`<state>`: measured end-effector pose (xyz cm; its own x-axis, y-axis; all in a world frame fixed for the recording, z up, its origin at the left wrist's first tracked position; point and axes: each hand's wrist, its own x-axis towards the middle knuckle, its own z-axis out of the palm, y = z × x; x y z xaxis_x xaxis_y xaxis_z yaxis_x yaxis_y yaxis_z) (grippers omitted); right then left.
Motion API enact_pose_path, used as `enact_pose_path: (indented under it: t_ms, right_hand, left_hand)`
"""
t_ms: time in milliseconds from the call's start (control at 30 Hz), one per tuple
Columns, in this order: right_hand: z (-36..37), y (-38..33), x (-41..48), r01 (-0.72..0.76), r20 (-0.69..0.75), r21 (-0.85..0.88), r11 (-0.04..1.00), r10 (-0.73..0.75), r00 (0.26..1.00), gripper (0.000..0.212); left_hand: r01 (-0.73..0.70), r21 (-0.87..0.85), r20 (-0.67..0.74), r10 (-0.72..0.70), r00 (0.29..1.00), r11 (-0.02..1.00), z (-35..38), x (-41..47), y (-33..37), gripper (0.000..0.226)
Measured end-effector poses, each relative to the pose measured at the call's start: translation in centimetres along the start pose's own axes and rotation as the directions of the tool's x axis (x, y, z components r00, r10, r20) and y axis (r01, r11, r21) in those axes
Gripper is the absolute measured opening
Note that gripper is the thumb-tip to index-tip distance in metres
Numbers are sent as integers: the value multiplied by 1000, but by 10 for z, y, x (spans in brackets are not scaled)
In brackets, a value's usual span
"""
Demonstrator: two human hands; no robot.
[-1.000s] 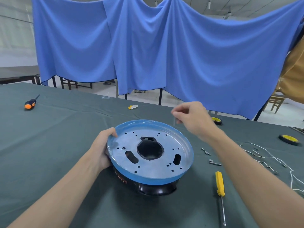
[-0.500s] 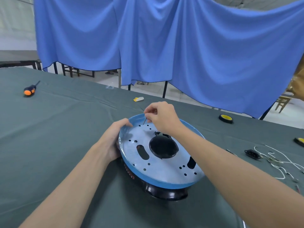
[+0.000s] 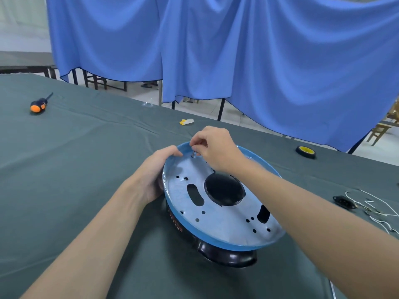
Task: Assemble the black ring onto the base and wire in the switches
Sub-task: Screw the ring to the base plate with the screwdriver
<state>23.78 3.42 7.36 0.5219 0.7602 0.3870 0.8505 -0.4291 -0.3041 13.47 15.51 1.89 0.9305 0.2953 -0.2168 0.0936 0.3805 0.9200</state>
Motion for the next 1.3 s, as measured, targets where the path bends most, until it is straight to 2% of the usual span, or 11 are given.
enact_pose_path:
  t_ms: [200, 533, 667, 867, 1300]
  right_hand:
    - [2, 4, 0, 58, 66, -51, 997, -55, 996, 11]
    - [-6, 0, 6, -22, 180, 59, 998, 11, 984, 13]
    - [-9, -2, 9, -16, 249, 56, 998, 1, 969, 17]
    - [-5, -2, 9, -16, 233, 66, 998, 0, 972, 13]
    - [-6, -5, 13, 58, 344, -136, 989, -8, 939, 10]
  left_hand:
    - [30, -20, 54, -29, 998, 999, -2, -1, 1, 22]
    - [153, -119, 23, -152, 988, 981, -12, 4, -2, 43]
    - [157, -143, 47, -151, 987, 977, -15, 6, -5, 49]
    - [148, -146, 52, -142, 989, 978, -16, 7, -7, 49]
    - [151, -145, 19, -150, 988, 978, -18, 8, -8, 55]
